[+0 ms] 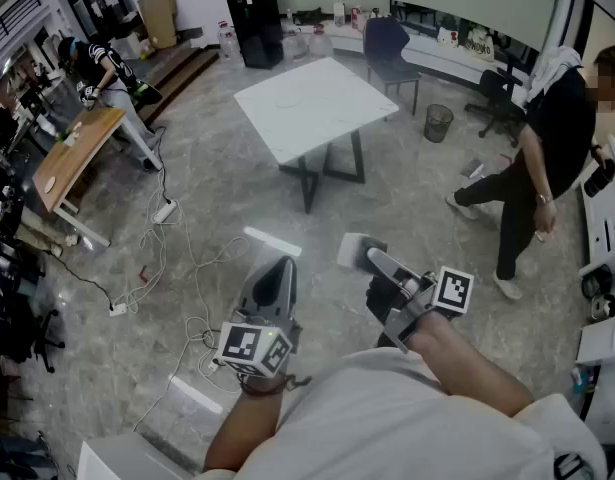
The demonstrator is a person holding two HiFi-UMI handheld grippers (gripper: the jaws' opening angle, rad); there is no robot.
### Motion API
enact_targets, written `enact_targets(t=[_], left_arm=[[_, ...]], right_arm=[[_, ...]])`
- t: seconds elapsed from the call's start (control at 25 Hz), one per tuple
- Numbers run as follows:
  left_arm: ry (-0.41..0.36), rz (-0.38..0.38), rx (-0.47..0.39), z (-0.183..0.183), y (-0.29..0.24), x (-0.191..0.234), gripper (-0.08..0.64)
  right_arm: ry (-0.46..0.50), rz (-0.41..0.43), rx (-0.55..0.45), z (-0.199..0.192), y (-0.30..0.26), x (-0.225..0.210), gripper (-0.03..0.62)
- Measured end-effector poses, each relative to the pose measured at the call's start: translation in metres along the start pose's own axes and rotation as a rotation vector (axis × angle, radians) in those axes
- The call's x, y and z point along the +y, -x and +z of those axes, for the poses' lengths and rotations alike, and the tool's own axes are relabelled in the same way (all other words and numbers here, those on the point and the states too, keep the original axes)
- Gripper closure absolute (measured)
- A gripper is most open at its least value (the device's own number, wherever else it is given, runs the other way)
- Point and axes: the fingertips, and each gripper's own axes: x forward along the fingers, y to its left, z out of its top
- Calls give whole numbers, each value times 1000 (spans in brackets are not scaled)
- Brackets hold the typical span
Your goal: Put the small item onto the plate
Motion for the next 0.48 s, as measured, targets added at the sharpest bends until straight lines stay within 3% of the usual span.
enact_targets(t=[0.48], left_arm=[[1, 1, -8, 1, -1, 5, 554]], right_arm=[[3, 2, -2, 1, -3, -1, 495]])
